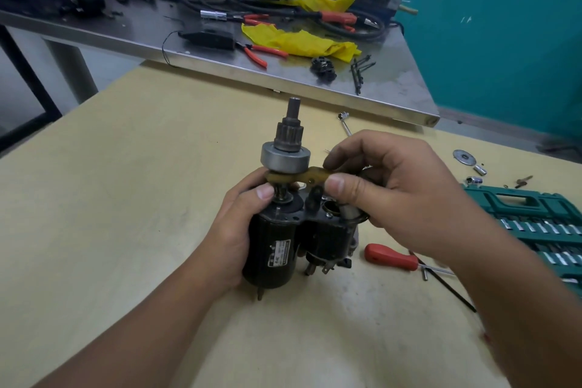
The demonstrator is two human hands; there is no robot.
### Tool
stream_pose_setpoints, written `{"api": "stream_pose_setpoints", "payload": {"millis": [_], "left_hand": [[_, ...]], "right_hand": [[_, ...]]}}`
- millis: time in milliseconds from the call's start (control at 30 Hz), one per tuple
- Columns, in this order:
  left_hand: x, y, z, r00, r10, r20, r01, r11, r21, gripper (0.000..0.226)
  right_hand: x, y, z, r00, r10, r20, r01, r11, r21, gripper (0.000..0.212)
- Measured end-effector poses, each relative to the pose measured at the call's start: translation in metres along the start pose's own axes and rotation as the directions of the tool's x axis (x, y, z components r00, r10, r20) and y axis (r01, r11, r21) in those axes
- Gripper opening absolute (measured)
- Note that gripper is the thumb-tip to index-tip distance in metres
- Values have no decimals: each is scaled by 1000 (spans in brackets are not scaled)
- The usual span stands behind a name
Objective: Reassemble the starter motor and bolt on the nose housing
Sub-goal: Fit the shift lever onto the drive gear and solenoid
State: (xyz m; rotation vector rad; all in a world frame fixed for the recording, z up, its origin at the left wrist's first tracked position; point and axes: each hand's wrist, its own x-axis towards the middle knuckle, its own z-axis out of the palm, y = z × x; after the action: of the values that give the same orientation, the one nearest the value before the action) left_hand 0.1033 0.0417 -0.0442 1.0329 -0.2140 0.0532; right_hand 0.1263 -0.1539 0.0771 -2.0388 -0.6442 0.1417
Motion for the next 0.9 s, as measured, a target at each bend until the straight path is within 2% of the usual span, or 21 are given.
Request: {"api": "stream_pose_setpoints", "payload": {"millis": [100,300,367,467,600,733,900], "left_hand": [[0,-1,-3,1000,4,-6,-3,1000,14,38],[1,3,-3,999,4,49,-1,999,-46,48],[3,2,-4,999,-17,31,19,998,-66,54],[4,0,-6,999,-48,14,49,995,-88,62],[3,1,-5,995,-34,94,40,997,-70,54],[3,0,-8,995,-21,97,30,996,-86,41],[4,-2,-9,995,-43,86,51,995,-87,42]], "right_hand": [[2,0,-1,1000,-20,5,20,1000,8,16],[1,2,-4,999,-37,9,36,996,85,19],[-2,5,-7,1000,-31,2,31,999,36,22],[-10,7,-15,999,-5,36,8,998,-67,48],[-7,3,-19,998,41,38,-30,970,-243,50],[-7,4,-12,999,25,31,-21,990,-139,44],[-7,6,-6,1000,17,7,-17,1000,-23,51]]}}
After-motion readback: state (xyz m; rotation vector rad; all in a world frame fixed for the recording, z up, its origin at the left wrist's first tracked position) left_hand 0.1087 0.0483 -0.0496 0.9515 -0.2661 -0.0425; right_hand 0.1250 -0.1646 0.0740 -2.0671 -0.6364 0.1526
